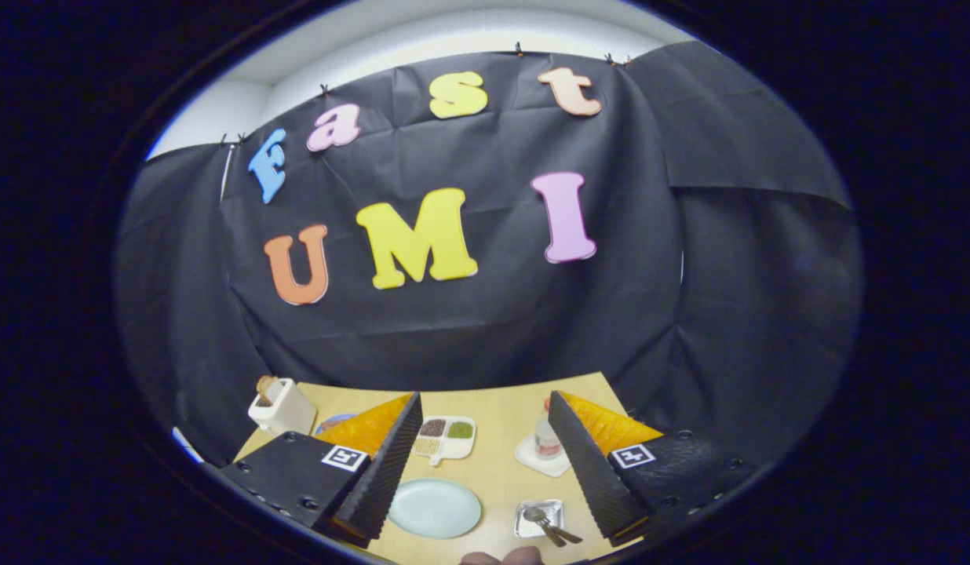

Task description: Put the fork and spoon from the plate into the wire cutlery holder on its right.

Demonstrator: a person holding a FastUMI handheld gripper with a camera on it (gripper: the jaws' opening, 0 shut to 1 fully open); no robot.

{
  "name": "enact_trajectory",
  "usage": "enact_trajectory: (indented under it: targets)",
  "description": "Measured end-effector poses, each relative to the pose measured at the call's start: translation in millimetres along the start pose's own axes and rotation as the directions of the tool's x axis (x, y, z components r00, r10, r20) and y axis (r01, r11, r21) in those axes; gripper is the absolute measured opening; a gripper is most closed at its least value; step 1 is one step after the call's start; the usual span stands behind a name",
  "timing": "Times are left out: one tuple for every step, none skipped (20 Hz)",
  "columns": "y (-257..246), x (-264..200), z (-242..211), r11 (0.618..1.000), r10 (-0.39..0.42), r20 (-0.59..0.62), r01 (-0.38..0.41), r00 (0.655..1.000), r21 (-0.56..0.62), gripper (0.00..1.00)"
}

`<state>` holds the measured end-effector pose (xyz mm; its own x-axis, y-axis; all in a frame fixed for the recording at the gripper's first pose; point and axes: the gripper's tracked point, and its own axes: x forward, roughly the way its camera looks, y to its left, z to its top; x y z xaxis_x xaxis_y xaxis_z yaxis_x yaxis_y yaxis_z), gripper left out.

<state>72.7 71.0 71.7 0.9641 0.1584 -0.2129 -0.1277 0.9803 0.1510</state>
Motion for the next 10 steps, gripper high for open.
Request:
enact_trajectory:
  targets:
    - [1.9,-6.3,3.3,1.000,0.007,0.039,-0.007,0.999,-0.005,0.96]
    - [3.1,-11.2,6.2,1.000,0.007,0.066,-0.005,0.998,-0.017,0.96]
    - [7.0,-17.5,4.6,1.000,0.012,0.091,-0.009,0.996,-0.030,0.96]
    - [12.2,-26.3,1.9,0.999,0.014,0.115,-0.009,0.993,-0.038,0.96]
    - [18.4,-38.7,-0.7,0.999,0.018,0.140,-0.013,0.990,-0.040,0.96]
    - [23.8,-48.7,-2.5,0.999,0.026,0.164,-0.019,0.986,-0.040,0.96]
    - [26.7,-56.1,-7.1,0.999,0.027,0.180,-0.020,0.983,-0.042,0.96]
    - [27.4,-60.6,-10.0,0.999,0.024,0.189,-0.017,0.982,-0.042,0.96]
    - [25.4,-63.5,-12.2,0.999,0.023,0.191,-0.015,0.981,-0.042,0.96]
    - [25.2,-64.3,-14.3,0.999,0.021,0.188,-0.013,0.982,-0.042,0.96]
